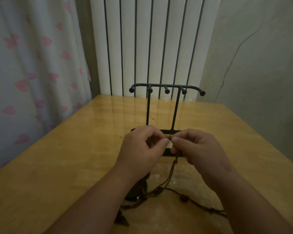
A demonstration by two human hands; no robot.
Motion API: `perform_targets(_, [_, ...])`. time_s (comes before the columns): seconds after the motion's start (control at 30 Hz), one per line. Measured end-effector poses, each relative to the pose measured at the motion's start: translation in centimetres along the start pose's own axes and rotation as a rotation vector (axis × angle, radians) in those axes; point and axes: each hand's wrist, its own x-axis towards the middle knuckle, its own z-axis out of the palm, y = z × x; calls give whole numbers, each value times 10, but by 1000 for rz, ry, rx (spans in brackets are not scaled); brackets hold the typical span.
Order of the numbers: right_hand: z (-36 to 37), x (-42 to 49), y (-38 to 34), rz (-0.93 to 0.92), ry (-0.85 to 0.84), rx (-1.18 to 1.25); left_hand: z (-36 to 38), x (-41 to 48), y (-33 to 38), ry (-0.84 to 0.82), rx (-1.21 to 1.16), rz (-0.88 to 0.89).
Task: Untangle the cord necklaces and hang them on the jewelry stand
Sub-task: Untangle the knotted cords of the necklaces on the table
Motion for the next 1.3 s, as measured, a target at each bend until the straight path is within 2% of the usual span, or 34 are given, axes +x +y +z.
perform_targets(0.33, [2, 1, 2, -16, -6, -5, -2, -1, 3, -19, -35, -48])
perform_targets(0.6, [6, 2, 5, -19, -86, -159, 0, 1, 2, -142, -43, -127])
perform_targets(0.73, [4, 2, 6, 22, -138, -102, -2, 3, 1, -234, -114, -192])
perform_targets(0.93, [0, 0, 1, 154, -266, 149, -3, 4, -3, -286, -290, -347])
perform_targets(1.03, [2, 0, 2, 59, -118, -63, -2, 5, -3, -279, -229, -322])
perform_targets(1.13, [4, 1, 7, -205, 82, -352, -1, 5, -3, -252, -153, -303])
perform_targets(1.2, [6, 1, 7, -339, 102, -521, -1, 5, -4, -253, -126, -296])
perform_targets(1.3, [6, 1, 9, -430, 79, -686, 0, 5, -6, -275, -103, -281])
